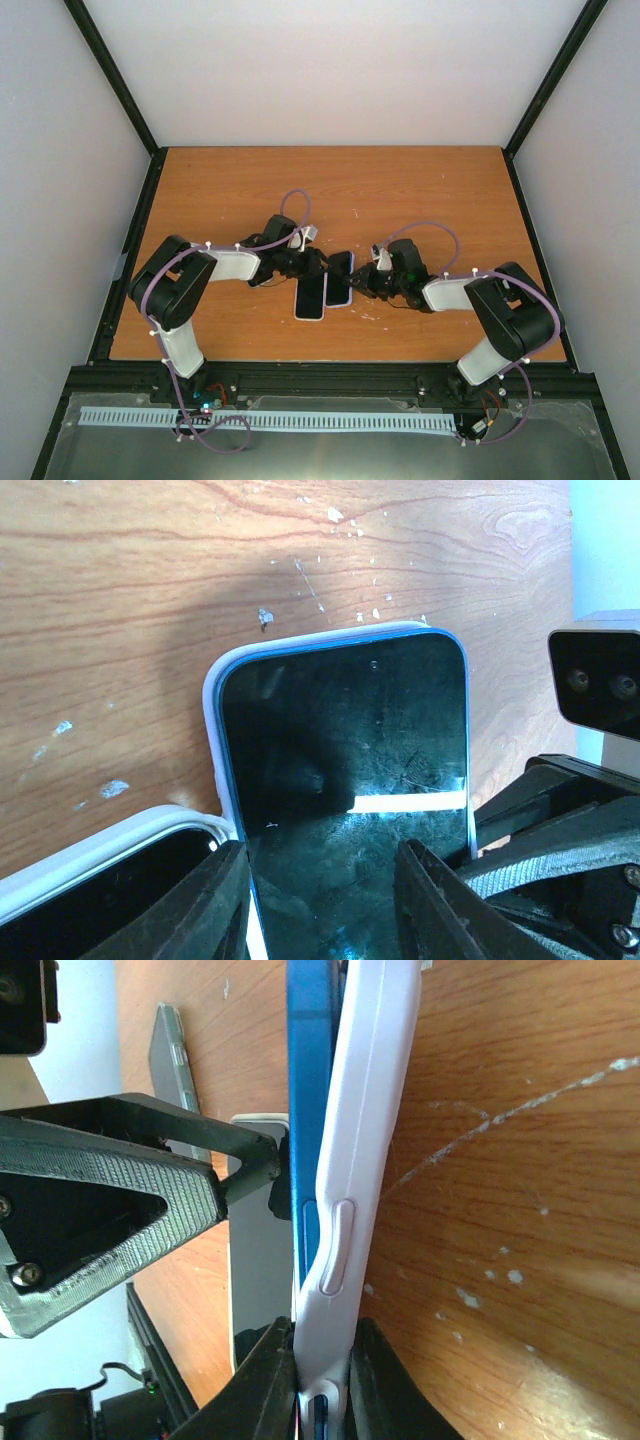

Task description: Put the phone into the phone case

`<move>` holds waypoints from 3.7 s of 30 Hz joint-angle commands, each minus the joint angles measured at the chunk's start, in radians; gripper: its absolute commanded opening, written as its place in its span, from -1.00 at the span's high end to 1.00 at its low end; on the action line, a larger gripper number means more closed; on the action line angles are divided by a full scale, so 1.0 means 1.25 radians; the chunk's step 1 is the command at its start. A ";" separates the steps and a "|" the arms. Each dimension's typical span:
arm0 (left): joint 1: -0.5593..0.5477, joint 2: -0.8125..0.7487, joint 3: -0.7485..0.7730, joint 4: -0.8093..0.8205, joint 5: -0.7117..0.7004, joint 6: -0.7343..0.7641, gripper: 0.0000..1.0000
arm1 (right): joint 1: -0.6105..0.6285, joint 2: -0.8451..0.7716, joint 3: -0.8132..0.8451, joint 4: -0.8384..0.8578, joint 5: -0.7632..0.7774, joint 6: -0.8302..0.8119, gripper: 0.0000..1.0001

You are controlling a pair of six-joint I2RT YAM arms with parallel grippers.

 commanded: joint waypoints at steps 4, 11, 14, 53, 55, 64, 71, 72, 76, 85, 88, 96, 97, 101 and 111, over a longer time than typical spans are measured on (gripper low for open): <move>-0.008 0.009 0.015 0.017 0.005 0.007 0.18 | 0.003 -0.031 0.025 -0.071 0.043 -0.046 0.81; -0.007 0.001 0.011 0.017 0.000 0.004 0.17 | 0.004 -0.029 0.037 -0.093 0.056 -0.055 0.46; -0.008 -0.015 0.001 0.021 -0.012 -0.005 0.17 | 0.003 -0.026 0.042 -0.103 0.067 -0.065 0.53; 0.044 -0.405 -0.196 0.422 0.339 -0.197 -0.07 | 0.028 -0.523 -0.054 0.192 -0.061 0.055 0.84; 0.043 -0.389 -0.194 0.435 0.347 -0.202 0.08 | 0.032 -0.516 -0.058 0.213 -0.064 0.065 0.84; 0.043 -0.382 -0.197 0.491 0.369 -0.216 0.77 | 0.045 -0.500 -0.059 0.209 -0.069 0.058 0.81; 0.043 -0.410 -0.190 0.419 0.400 -0.132 0.99 | 0.045 -0.514 -0.044 0.157 -0.063 0.050 0.40; 0.043 -0.420 -0.186 0.397 0.405 -0.110 0.99 | 0.045 -0.517 -0.040 0.152 -0.062 0.053 0.32; 0.043 -0.458 -0.176 0.309 0.431 -0.029 0.99 | 0.045 -0.525 -0.017 0.125 -0.055 0.071 -0.02; 0.043 -0.484 -0.135 0.158 0.492 0.086 0.99 | 0.041 -0.542 0.062 0.019 -0.030 0.026 -0.03; 0.043 -0.487 -0.126 0.122 0.492 0.107 0.99 | 0.040 -0.532 0.076 0.021 -0.040 0.024 0.11; 0.043 -0.501 -0.128 0.074 0.460 0.139 0.99 | 0.039 -0.533 0.084 0.010 -0.049 -0.001 0.59; 0.043 -0.503 -0.127 0.066 0.451 0.143 0.99 | 0.040 -0.534 0.083 0.008 -0.049 -0.004 0.65; 0.043 -0.512 -0.128 0.058 0.440 0.145 0.94 | 0.039 -0.549 0.071 -0.017 -0.024 -0.023 0.86; 0.043 -0.519 -0.130 0.062 0.433 0.132 0.91 | 0.040 -0.564 0.074 -0.022 -0.036 -0.022 0.89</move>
